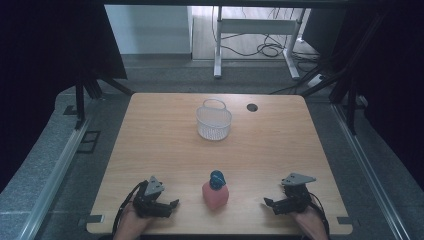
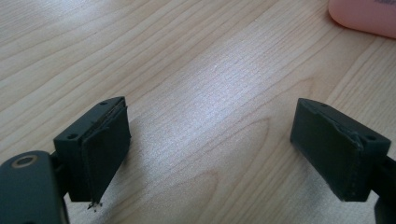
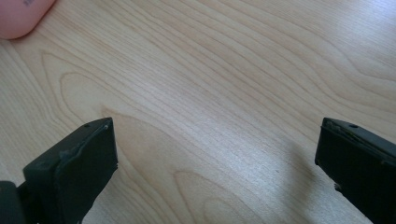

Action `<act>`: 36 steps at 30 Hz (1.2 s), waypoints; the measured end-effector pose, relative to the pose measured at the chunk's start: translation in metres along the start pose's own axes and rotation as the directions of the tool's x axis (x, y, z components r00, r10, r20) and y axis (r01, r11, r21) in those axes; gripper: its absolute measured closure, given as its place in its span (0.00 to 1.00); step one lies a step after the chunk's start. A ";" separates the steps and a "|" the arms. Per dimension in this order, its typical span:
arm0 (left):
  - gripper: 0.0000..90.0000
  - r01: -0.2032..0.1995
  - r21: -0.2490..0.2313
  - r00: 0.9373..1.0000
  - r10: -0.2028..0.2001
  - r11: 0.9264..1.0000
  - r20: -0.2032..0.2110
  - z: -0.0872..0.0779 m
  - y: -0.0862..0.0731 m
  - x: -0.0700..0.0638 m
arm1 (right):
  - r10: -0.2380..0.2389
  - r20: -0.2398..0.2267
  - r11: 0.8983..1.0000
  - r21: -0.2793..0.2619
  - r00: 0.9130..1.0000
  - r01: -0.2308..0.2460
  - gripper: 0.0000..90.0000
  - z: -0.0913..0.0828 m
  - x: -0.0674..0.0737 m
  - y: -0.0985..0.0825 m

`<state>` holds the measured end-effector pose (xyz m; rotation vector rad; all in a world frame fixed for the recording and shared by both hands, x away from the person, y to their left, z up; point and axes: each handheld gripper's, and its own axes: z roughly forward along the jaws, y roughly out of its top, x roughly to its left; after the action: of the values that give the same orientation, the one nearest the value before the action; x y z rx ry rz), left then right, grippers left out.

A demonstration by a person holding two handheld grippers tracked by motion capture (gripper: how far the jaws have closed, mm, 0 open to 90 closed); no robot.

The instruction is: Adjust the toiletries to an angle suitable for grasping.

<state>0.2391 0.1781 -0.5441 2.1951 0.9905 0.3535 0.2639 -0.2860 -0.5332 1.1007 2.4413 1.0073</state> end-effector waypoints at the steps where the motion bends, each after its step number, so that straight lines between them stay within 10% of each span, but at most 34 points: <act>1: 0.13 0.000 0.000 1.000 0.000 1.000 0.000 0.000 0.000 0.000 | 0.000 0.000 1.000 -0.002 1.000 0.000 0.00 0.000 0.001 0.001; 36: 0.13 -0.002 0.003 1.000 0.002 1.000 -0.003 0.000 0.000 0.000 | -0.044 -0.125 0.992 -0.125 0.991 0.028 0.00 -0.016 0.031 0.033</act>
<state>0.2387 0.1782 -0.5439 2.1992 0.9904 0.3563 0.2528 -0.2551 -0.4982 0.9765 2.4496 1.2337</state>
